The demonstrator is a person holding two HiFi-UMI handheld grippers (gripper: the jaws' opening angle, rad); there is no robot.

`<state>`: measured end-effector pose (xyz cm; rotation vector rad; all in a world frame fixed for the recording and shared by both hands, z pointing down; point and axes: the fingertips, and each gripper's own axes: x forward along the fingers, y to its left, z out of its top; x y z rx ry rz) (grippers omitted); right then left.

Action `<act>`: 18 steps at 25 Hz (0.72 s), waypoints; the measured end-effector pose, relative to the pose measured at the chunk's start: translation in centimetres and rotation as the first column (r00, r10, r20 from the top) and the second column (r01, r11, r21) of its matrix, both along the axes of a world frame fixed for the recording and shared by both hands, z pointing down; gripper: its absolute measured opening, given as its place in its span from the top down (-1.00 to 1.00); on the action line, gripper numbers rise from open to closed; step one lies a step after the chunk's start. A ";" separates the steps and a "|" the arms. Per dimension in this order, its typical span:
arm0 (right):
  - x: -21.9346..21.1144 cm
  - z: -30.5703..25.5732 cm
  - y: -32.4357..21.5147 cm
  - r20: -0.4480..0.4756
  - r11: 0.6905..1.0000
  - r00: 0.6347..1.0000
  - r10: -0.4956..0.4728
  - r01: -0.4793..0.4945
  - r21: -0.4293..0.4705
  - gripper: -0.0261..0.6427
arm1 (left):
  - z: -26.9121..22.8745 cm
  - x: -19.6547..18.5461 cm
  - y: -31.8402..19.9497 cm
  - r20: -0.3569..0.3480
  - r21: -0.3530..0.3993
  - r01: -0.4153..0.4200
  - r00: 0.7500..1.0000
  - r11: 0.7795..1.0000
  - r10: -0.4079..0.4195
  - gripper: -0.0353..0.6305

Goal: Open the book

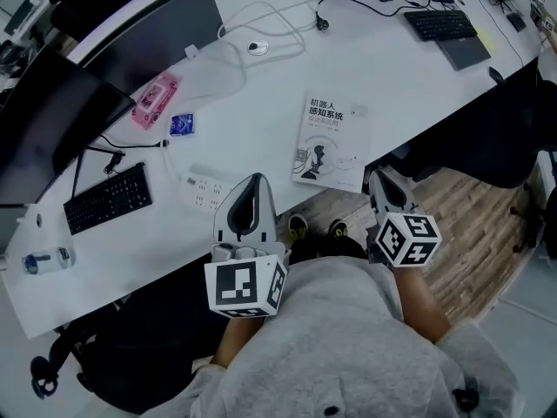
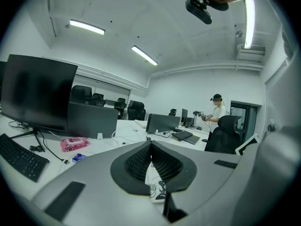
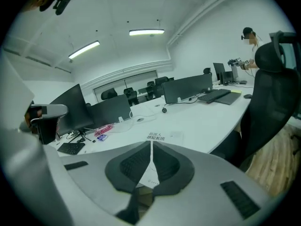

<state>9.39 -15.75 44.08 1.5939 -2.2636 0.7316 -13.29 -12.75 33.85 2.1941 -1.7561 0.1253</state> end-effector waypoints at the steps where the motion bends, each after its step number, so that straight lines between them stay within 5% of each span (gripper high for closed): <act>1: 0.3 0.6 0.0 0.011 1.000 1.000 0.007 -0.007 -0.015 0.83 | 0.0 0.2 -0.1 -0.002 -0.002 -0.001 1.000 1.000 0.001 0.87; 10: 0.8 7.3 0.4 0.121 0.982 0.991 0.056 -0.033 -0.186 0.62 | 0.2 -0.3 -0.9 0.001 -0.007 0.024 1.000 1.000 -0.024 0.87; 18: 1.8 12.7 1.4 0.060 0.957 0.994 0.088 -0.068 -0.283 0.59 | 0.8 0.0 -1.0 0.014 -0.022 0.023 1.000 0.999 -0.023 0.87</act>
